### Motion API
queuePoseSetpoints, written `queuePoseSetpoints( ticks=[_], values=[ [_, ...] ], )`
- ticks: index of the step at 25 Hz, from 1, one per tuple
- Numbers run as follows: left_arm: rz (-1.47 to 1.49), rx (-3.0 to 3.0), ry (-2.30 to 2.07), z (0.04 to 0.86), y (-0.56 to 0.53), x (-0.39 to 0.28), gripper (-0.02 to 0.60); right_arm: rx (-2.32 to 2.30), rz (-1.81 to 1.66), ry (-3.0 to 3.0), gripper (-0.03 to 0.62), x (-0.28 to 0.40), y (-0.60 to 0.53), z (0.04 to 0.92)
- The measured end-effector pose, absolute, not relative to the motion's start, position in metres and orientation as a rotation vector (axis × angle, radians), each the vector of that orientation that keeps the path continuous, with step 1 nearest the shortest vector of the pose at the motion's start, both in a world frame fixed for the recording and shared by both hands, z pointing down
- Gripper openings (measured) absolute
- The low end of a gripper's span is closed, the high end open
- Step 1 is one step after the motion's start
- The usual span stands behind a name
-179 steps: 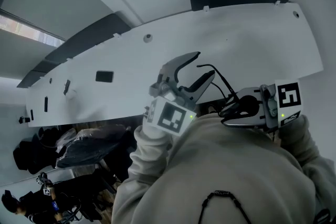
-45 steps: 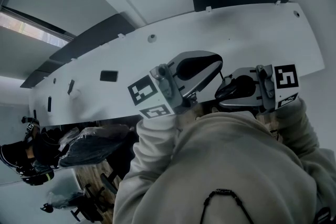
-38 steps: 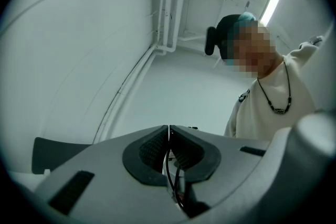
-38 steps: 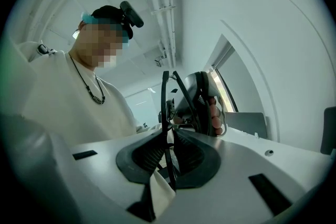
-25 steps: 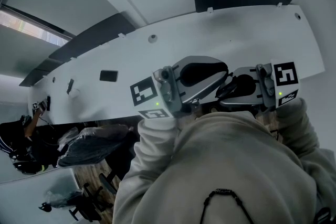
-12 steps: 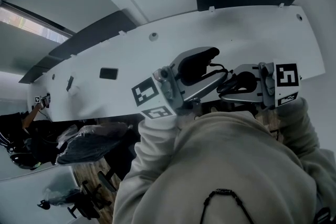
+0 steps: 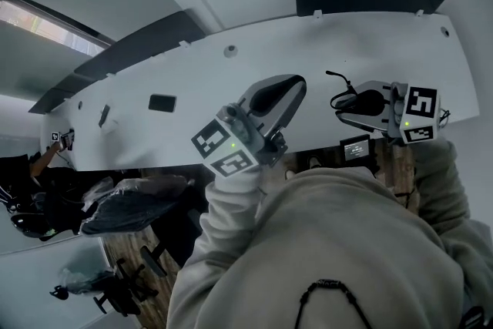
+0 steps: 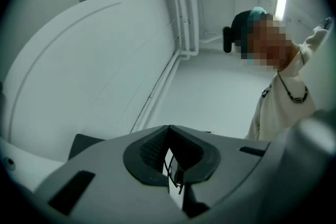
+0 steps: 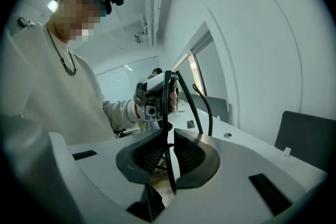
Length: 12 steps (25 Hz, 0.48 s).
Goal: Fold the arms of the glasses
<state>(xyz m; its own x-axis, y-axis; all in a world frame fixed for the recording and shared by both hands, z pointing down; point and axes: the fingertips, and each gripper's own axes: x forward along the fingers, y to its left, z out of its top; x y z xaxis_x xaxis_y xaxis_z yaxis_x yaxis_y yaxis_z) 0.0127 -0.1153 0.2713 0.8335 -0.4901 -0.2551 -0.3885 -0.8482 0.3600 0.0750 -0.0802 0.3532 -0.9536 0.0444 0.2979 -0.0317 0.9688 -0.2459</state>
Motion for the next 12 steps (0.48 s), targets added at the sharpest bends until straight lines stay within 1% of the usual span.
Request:
queuePoseSetpoints(
  ticks=[3,6,12],
  values=[
    [-0.428,2.663,-0.793,0.291,-0.123,0.002,0.006,0.074,0.325,-2.702,0.066,0.081,-0.101,0.385],
    [-0.43,2.645,-0.818,0.295,-0.12,-0.004,0.005,0.121,0.311,-2.595,0.066,0.083,-0.118,0.42],
    [-0.407,2.608,-0.901,0.305,-0.115,-0.015,0.005,0.094,0.262,-2.443,0.066,0.077,-0.135,0.474]
  ],
)
